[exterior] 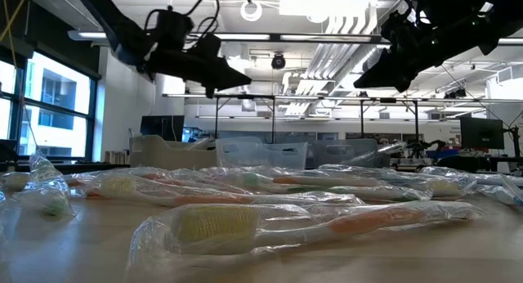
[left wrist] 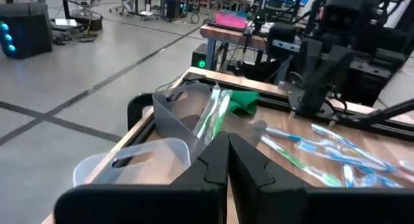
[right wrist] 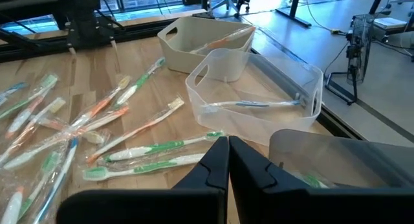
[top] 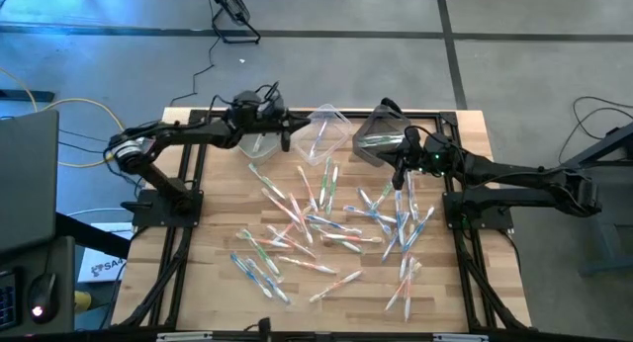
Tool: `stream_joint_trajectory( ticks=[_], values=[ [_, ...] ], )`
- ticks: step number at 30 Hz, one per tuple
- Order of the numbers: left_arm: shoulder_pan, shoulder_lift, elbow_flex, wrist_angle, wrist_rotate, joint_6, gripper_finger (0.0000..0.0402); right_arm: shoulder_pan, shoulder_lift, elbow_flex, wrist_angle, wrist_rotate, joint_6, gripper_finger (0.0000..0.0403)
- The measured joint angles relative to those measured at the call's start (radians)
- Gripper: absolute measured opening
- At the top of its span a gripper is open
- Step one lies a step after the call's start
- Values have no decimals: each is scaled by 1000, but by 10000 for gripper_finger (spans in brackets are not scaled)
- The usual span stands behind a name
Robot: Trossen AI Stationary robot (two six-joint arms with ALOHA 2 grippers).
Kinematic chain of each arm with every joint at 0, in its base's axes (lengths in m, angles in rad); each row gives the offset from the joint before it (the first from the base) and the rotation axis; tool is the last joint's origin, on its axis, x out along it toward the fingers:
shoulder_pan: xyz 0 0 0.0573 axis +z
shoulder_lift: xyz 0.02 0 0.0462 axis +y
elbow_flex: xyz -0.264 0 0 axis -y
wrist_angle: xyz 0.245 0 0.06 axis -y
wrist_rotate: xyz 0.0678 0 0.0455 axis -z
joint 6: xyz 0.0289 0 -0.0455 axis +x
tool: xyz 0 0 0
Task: Pick & Place Toothbrushes
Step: Put the blue toothbrush into the transparent bin
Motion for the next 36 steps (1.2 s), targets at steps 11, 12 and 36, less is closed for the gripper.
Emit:
stream_joint_trajectory(
  ticks=[11, 12, 36],
  values=[
    [0, -203, -170, -1, -21, 10, 1, 0, 0, 0, 0, 14, 30, 3],
    [0, -218, -185, -1, -30, 12, 1, 0, 0, 0, 0, 14, 30, 3],
    [2, -526, -400, 1, -60, 117, 1, 0, 0, 0, 16, 14, 53, 3]
  ],
)
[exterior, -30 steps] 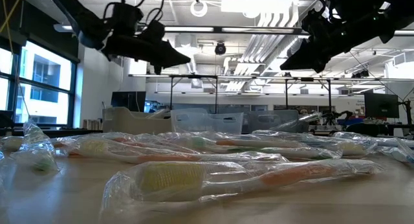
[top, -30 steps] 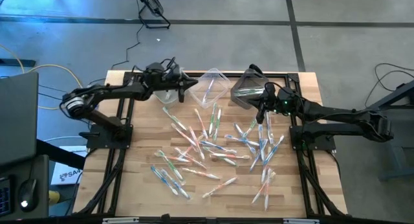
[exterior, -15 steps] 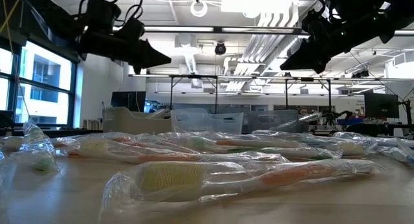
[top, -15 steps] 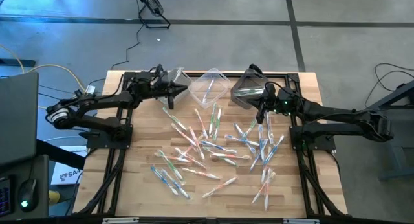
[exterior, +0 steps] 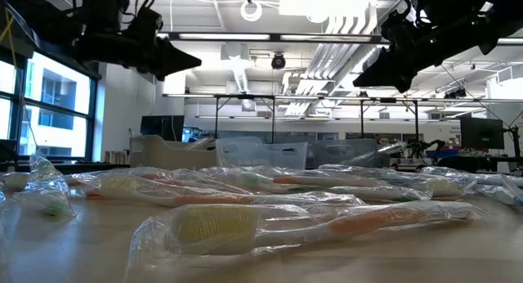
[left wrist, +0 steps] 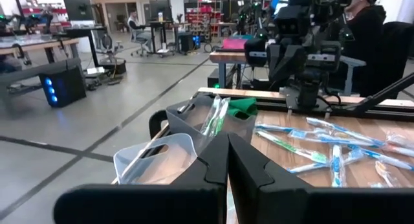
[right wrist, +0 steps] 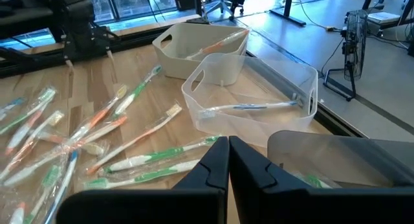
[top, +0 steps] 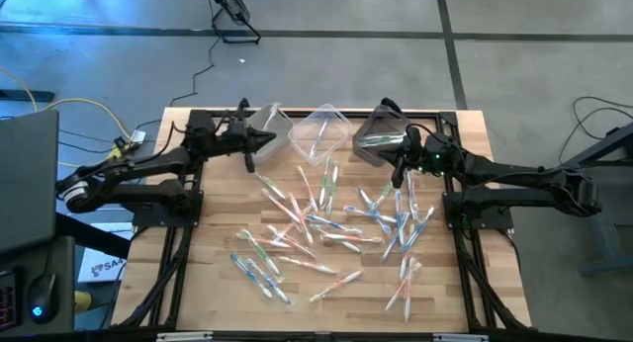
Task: Pick & Place Toothbrushes
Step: Put the blue toothbrush into the transparent bin
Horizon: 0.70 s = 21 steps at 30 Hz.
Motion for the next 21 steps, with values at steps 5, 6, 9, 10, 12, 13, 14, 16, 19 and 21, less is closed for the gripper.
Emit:
stream_joint_trajectory(
  ticks=[5, 6, 9, 10, 12, 13, 14, 16, 19, 21],
  values=[
    [0, -20, -1, -44, 0, 1, 1, 0, 0, 0, 0, 0, 34, 3],
    [1, -20, -1, -52, 0, 1, 1, 0, 0, 0, 0, 0, 50, 3],
    [0, -20, -1, -79, 0, 0, 1, 0, 0, 0, 0, -3, 87, 3],
    [0, -20, -1, -83, 0, 1, 1, 1, 0, 0, 0, -4, 95, 3],
    [0, -20, -1, -92, 0, 1, 1, 1, 0, 0, 0, -8, 102, 3],
    [0, -20, -1, -95, 0, 1, 1, 1, 0, 0, 0, -8, 113, 3],
    [0, -20, -1, -96, 0, 1, 1, 1, 0, 0, 0, -7, 142, 3],
    [0, -20, -1, -95, 0, 1, 1, 1, 0, 0, -2, -7, 238, 3],
    [0, -20, -1, -98, 0, 1, 1, 15, 0, 1, -36, 3, 335, 3],
    [0, -20, -1, -105, 0, 18, 1, 63, 1, 17, -96, 70, 334, 3]
  ],
)
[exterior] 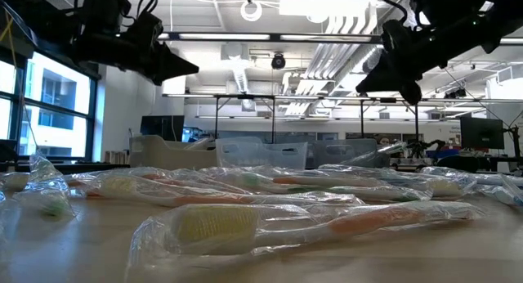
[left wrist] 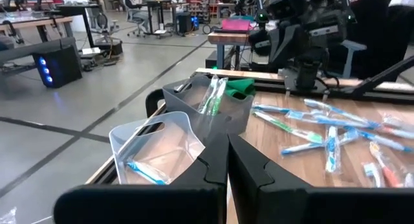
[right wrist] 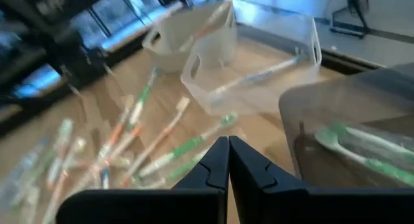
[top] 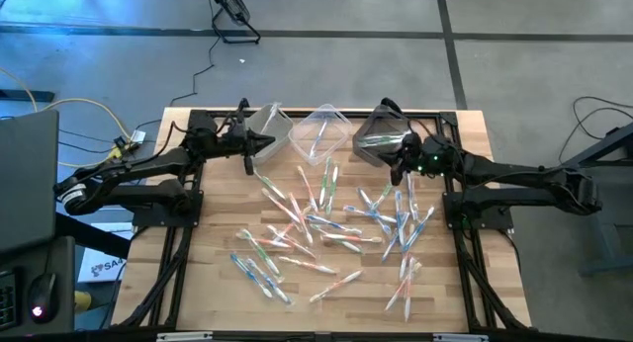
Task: Pick & Place Toothbrushes
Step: Put the blue toothbrush into the transparent bin
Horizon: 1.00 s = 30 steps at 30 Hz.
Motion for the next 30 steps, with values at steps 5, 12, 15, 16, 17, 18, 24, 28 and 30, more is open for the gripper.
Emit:
stream_joint_trajectory(
  ticks=[5, 12, 15, 16, 17, 18, 24, 28, 30],
  values=[
    [0, 0, 0, -18, -7, 39, 1, 142, 13, 80, -152, 271, 49, 3],
    [0, 0, 0, -20, -12, 40, 1, 235, 79, 219, -483, 411, 270, 3],
    [0, 0, 0, -19, -14, 40, 1, 240, 131, 256, -624, 404, 393, 3],
    [0, 0, 0, -19, -18, 40, 1, 240, 149, 261, -670, 387, 433, 3],
    [0, 0, 0, -19, -24, 40, 1, 240, 167, 266, -704, 369, 472, 3],
    [0, 0, 0, -19, -33, 40, 1, 240, 185, 270, -730, 346, 512, 3],
    [0, 0, 0, -18, -79, 40, 1, 225, 267, 270, -866, 216, 629, 3],
    [0, 0, 0, -18, -99, 40, 1, 225, 304, 269, -878, 180, 619, 3],
    [0, 0, 0, -18, -99, 40, 1, 226, 320, 269, -877, 177, 618, 3]
  ],
)
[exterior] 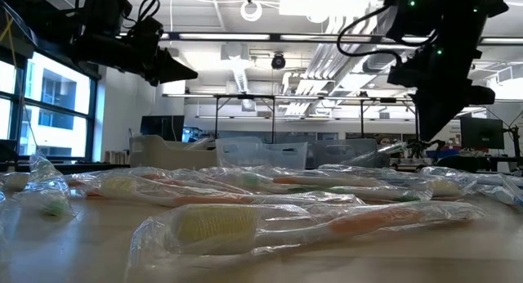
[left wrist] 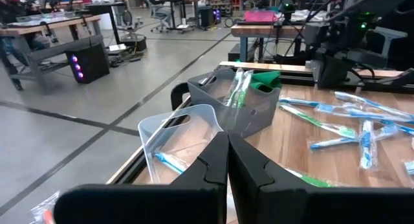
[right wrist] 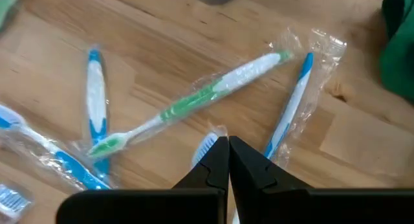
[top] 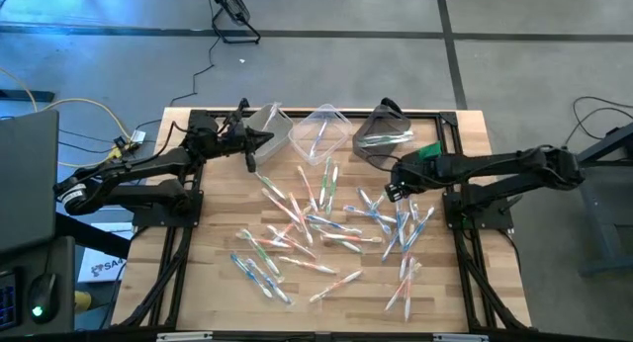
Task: Pick & Place Toothbrushes
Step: Put the blue toothbrush into the transparent bin
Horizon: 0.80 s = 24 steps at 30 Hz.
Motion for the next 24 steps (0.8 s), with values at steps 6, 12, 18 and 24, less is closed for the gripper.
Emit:
stream_joint_trajectory(
  ticks=[6, 12, 18, 24],
  values=[
    [0, 0, 0, 0, -3, 0, 1, 0, 41, 0, 0, -98, -51, 31],
    [0, 0, 0, 0, -3, 0, 1, 0, 98, 0, 0, -119, -37, 116],
    [0, 0, 0, 0, -3, 0, 1, 0, 134, 0, 5, -173, 16, 169],
    [0, 0, 0, 0, -3, 0, 1, 1, 170, 0, 20, -176, 16, 171]
  ],
)
